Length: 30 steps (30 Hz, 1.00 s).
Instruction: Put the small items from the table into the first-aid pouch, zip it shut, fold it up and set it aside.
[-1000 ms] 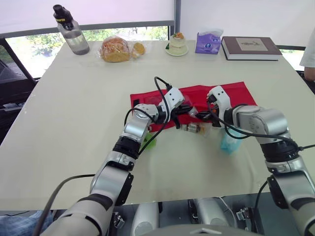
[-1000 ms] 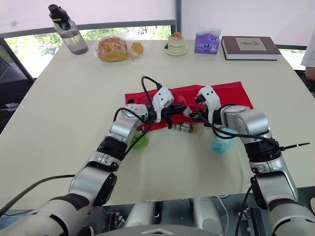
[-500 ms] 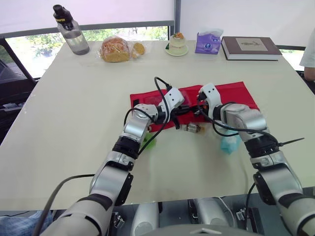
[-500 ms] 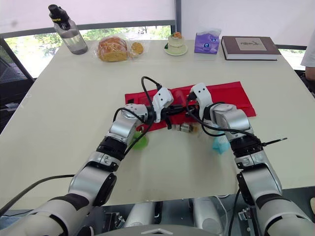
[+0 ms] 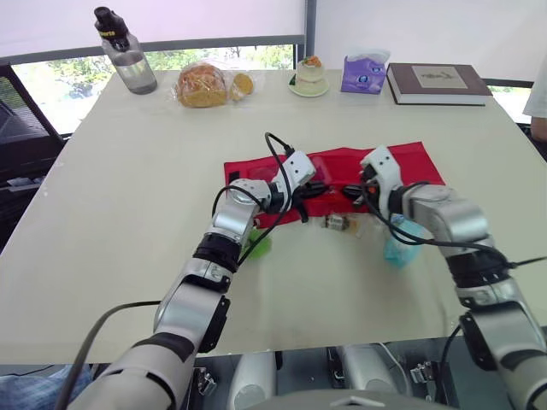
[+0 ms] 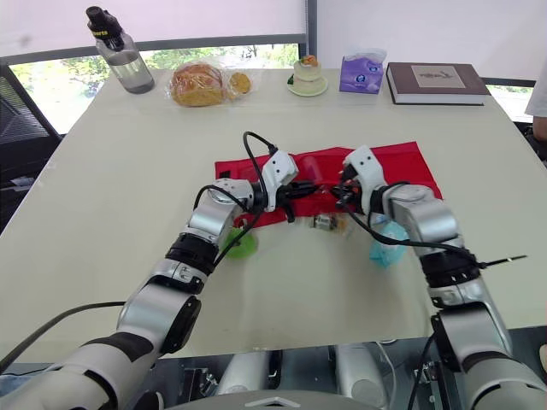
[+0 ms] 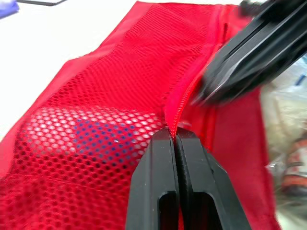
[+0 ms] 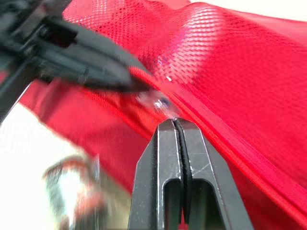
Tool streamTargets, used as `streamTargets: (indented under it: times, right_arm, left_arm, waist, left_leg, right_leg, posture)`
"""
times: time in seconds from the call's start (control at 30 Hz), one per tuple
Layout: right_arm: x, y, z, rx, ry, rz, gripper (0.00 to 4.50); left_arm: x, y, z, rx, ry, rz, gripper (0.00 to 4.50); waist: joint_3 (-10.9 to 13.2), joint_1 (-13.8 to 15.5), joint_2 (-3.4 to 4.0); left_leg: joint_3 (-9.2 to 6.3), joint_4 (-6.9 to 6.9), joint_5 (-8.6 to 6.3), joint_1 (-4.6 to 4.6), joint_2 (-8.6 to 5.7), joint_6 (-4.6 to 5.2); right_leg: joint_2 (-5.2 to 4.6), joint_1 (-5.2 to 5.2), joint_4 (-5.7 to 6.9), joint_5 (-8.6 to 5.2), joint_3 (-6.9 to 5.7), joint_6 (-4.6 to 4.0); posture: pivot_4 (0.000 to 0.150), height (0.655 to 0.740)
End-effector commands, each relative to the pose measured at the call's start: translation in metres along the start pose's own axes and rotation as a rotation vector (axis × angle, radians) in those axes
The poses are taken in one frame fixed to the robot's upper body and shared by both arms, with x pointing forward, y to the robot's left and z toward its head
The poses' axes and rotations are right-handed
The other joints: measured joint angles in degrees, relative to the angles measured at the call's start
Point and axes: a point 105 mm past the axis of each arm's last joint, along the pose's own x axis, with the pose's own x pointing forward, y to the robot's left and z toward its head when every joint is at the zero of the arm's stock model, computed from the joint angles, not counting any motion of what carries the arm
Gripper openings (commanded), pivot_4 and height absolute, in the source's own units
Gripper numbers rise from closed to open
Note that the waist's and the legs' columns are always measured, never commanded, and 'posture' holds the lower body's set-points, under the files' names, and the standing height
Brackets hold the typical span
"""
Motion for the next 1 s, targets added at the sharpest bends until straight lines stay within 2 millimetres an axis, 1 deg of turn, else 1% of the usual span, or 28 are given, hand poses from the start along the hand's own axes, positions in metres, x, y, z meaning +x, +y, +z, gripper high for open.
streamTargets:
  times: [0.03, 0.17, 0.23, 0.27, 0.3, 0.4, 0.47, 0.53, 0.57, 0.67, 0.8, 0.9, 1.0]
  right_arm:
    - [-0.04, -0.003, 0.028, -0.122, -0.153, -0.002, 0.03]
    - [-0.084, -0.009, 0.027, -0.152, -0.212, 0.005, 0.03]
    - [-0.108, -0.015, 0.032, -0.16, -0.251, 0.011, 0.03]
    - [-0.124, -0.021, 0.031, -0.169, -0.231, 0.0, 0.53]
    - [-0.136, -0.026, 0.031, -0.184, -0.212, -0.003, 0.65]
    - [-0.176, -0.03, 0.035, -0.237, -0.145, 0.025, 2.22]
    - [-0.201, -0.026, 0.036, -0.266, -0.087, 0.075, 3.17]
    - [-0.222, -0.021, 0.032, -0.333, -0.01, 0.134, 4.26]
    - [-0.23, -0.02, 0.032, -0.342, 0.008, 0.15, 4.39]
    - [-0.253, -0.025, 0.039, -0.301, -0.018, 0.116, 4.39]
    - [-0.278, -0.034, 0.049, -0.279, -0.032, 0.034, 4.39]
    - [-0.287, -0.035, 0.052, -0.264, -0.024, 0.01, 4.39]
    - [-0.288, -0.034, 0.055, -0.25, -0.03, 0.014, 4.39]
  left_arm:
    - [-0.006, 0.015, 0.011, 0.025, -0.038, 0.054, 0.0]
    - [-0.008, 0.02, 0.01, 0.022, -0.038, 0.072, 0.0]
    - [-0.008, 0.022, 0.009, 0.019, -0.037, 0.077, 0.0]
    - [-0.008, 0.022, 0.008, 0.019, -0.036, 0.078, 0.0]
    - [-0.008, 0.023, 0.008, 0.019, -0.035, 0.078, 0.0]
    - [-0.01, 0.024, 0.006, 0.02, -0.029, 0.077, 0.0]
    - [-0.011, 0.026, 0.004, 0.021, -0.024, 0.078, 0.0]
    - [-0.012, 0.027, 0.002, 0.016, -0.018, 0.081, 0.0]
    - [-0.011, 0.027, 0.001, 0.014, -0.014, 0.081, 0.0]
    - [-0.01, 0.025, -0.002, 0.012, -0.005, 0.07, 0.0]
    - [-0.009, 0.024, -0.003, 0.012, 0.0, 0.061, 0.0]
    - [-0.009, 0.024, -0.003, 0.012, 0.001, 0.059, 0.0]
    - [-0.009, 0.024, -0.004, 0.015, 0.002, 0.057, 0.0]
  waist:
    - [0.0, 0.0, 0.0]
    - [0.0, 0.0, -0.02]
    - [0.0, 0.0, -0.02]
    - [0.0, -0.1, -0.01]
    - [0.0, 0.0, 0.0]
    - [0.0, 0.0, 0.0]
    - [0.0, 0.0, 0.0]
    - [0.0, -0.2, 0.0]
    - [0.0, -0.2, 0.0]
    - [0.0, -0.2, 0.0]
    - [0.0, -0.2, 0.0]
    - [0.0, -0.2, 0.02]
    - [0.0, -0.2, 0.02]
  left_leg:
    - [-0.01, 0.0, 0.0, 0.02, 0.0, 0.0]
    - [0.02, 0.0, 0.0, 0.03, 0.0, 0.0]
    - [0.03, 0.01, 0.0, 0.01, 0.0, 0.0]
    - [0.04, 0.02, 0.0, 0.05, -0.02, 0.0]
    - [0.05, 0.02, 0.0, 0.04, -0.02, 0.0]
    - [0.06, 0.05, 0.0, 0.11, -0.01, 0.0]
    - [0.05, 0.04, 0.0, 0.14, 0.01, 0.0]
    - [0.05, 0.03, 0.0, 0.17, 0.02, 0.0]
    - [0.06, 0.04, 0.0, 0.18, 0.02, 0.0]
    - [0.1, 0.08, 0.0, 0.19, 0.02, 0.0]
    - [0.16, 0.12, 0.0, 0.24, 0.02, 0.0]
    - [0.15, 0.09, 0.0, 0.24, 0.02, 0.0]
    - [0.15, 0.08, 0.0, 0.24, 0.02, 0.0]
  right_leg:
    - [0.01, 0.01, 0.0, 0.0, -0.01, 0.0]
    - [0.0, 0.04, -0.03, -0.06, 0.01, 0.1]
    - [0.0, 0.04, -0.03, -0.05, 0.03, 0.09]
    - [-0.01, 0.07, -0.03, -0.05, 0.03, 0.09]
    - [-0.01, 0.07, -0.03, -0.06, 0.04, 0.1]
    - [0.0, 0.12, -0.02, -0.1, 0.05, 0.18]
    - [0.02, 0.14, -0.02, -0.11, 0.04, 0.18]
    - [0.05, 0.15, -0.02, -0.11, 0.05, 0.18]
    - [0.05, 0.15, -0.01, -0.11, 0.06, 0.19]
    - [0.04, 0.17, -0.01, -0.13, 0.09, 0.23]
    - [0.03, 0.18, 0.01, -0.13, 0.14, 0.24]
    - [0.04, 0.18, 0.0, -0.13, 0.14, 0.24]
    - [0.04, 0.18, -0.01, -0.13, 0.15, 0.24]
  posture:
    - [0.15, 0.74]
    - [0.15, 0.74]
    - [0.15, 0.74]
    - [0.15, 0.74]
    - [0.15, 0.74]
    - [0.15, 0.74]
    - [0.15, 0.74]
    - [0.15, 0.74]
    - [0.15, 0.74]
    - [0.15, 0.74]
    - [0.15, 0.74]
    - [0.15, 0.74]
    - [0.15, 0.74]
